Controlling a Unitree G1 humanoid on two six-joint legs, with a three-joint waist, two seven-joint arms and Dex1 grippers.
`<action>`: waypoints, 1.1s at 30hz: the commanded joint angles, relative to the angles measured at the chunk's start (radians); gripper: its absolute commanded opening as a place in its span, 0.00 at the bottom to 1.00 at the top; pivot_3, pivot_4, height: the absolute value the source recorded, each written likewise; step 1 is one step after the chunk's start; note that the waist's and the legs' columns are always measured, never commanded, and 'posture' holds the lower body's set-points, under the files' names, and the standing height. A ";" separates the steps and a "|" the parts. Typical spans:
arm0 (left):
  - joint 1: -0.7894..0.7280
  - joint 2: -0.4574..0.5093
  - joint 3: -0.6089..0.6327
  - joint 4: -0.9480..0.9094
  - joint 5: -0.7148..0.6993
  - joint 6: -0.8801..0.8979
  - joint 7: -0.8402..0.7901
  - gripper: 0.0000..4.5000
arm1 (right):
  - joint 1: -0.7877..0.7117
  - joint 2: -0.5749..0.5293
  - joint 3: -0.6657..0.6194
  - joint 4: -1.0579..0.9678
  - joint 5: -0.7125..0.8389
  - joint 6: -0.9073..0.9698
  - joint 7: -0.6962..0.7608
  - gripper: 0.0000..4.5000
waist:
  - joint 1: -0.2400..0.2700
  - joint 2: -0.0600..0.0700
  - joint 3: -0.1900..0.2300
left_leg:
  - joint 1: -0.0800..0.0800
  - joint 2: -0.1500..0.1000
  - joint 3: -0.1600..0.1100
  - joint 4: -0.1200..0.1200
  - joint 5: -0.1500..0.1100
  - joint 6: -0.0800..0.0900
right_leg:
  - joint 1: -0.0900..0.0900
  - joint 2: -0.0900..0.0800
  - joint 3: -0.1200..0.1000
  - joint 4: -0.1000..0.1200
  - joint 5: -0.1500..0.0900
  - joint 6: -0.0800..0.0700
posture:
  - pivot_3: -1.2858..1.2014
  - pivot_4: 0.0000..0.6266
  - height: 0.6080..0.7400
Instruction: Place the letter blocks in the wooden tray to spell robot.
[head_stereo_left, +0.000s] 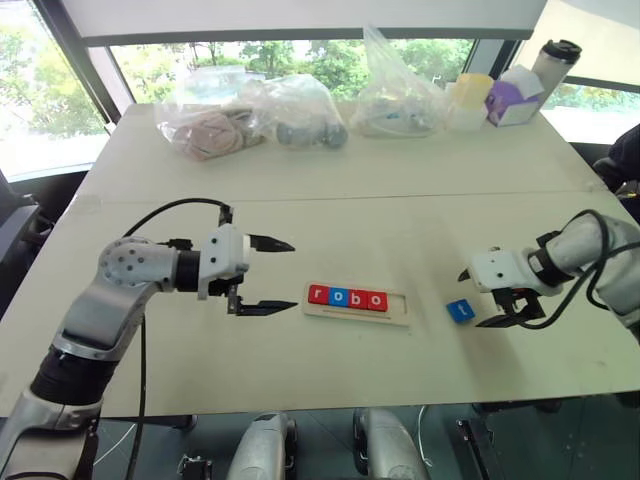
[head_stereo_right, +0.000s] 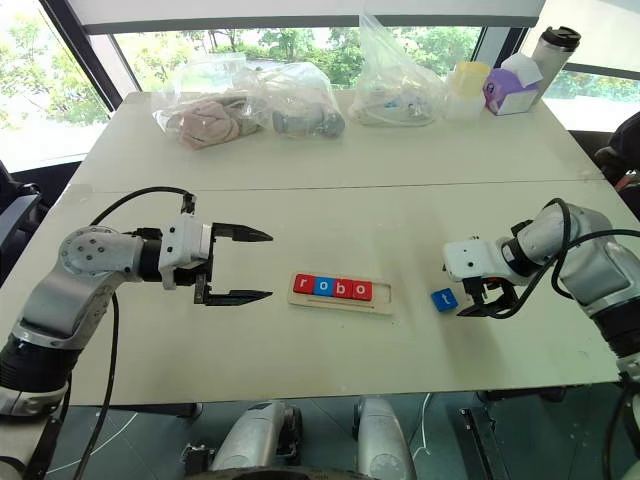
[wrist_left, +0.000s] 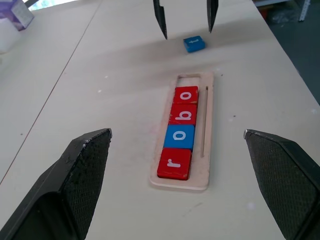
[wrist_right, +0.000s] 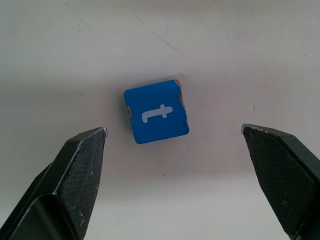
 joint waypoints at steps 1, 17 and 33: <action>0.002 0.012 0.031 -0.036 -0.009 -0.002 0.007 1.00 | -0.032 0.018 -0.014 0.024 -0.018 -0.019 0.028 0.99 | 0.000 0.000 0.000 | 0.000 0.000 0.000 0.000 0.000 0.000 | 0.000 0.000 0.000 0.000 0.000 0.000 | 0.52 0.24 1.00; 0.015 0.027 0.040 -0.058 -0.015 0.012 0.016 1.00 | 0.020 0.068 -0.016 -0.004 -0.060 0.004 0.033 0.99 | 0.000 0.000 0.000 | 0.000 0.000 -0.001 0.000 0.000 0.000 | 0.000 0.000 0.000 0.001 0.001 0.001 | 0.52 0.24 1.00; 0.011 0.025 0.037 -0.056 -0.015 0.010 0.013 1.00 | 0.074 0.112 -0.080 -0.160 -0.014 0.287 -0.014 0.25 | -0.005 0.000 0.000 | 0.012 0.001 -0.001 0.000 0.000 0.000 | 0.010 0.000 0.000 0.003 0.000 -0.001 | 0.52 0.24 1.00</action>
